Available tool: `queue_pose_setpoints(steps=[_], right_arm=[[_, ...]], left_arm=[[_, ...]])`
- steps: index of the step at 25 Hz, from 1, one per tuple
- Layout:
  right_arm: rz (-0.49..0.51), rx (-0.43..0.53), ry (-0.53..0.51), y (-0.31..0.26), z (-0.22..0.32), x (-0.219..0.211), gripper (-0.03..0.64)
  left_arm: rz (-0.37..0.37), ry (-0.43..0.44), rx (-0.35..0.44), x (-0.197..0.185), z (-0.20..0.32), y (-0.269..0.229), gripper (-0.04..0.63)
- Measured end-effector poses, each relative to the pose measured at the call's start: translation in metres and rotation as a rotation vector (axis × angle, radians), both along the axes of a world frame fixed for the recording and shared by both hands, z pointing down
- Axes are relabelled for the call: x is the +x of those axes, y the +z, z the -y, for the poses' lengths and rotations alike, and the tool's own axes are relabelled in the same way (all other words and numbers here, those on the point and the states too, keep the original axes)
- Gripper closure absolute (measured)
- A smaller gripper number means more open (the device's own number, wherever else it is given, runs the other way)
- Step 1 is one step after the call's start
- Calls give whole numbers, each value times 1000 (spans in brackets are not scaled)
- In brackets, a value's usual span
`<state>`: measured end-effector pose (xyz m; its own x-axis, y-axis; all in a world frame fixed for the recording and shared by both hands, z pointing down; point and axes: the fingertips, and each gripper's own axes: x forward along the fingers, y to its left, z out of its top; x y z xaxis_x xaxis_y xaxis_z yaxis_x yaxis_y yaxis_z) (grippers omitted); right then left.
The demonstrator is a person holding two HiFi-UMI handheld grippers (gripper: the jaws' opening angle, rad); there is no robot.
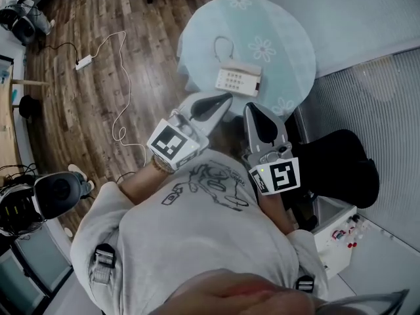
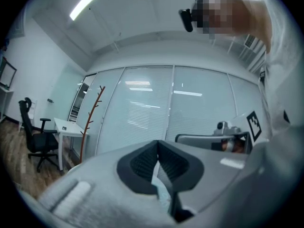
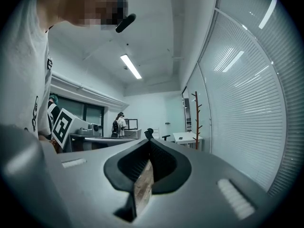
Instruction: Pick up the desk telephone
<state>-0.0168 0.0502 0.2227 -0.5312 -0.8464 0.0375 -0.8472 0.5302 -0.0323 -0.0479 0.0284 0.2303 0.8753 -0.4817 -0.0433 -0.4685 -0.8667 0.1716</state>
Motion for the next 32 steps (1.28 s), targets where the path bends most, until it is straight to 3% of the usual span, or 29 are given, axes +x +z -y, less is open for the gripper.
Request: queue_pose_setpoints(steps=[8, 12, 29, 32], right_arm=[[-8, -24, 35, 4, 58, 2, 611], [-3, -54, 56, 18, 75, 19, 611], [-10, -111, 5, 42, 97, 47, 611], [-28, -136, 6, 54, 104, 49, 601]], left_arm=[[15, 31, -53, -1, 58, 15, 594], [7, 50, -70, 17, 75, 22, 594], [27, 10, -108, 45, 97, 41, 592], [48, 17, -125, 45, 102, 54, 561]])
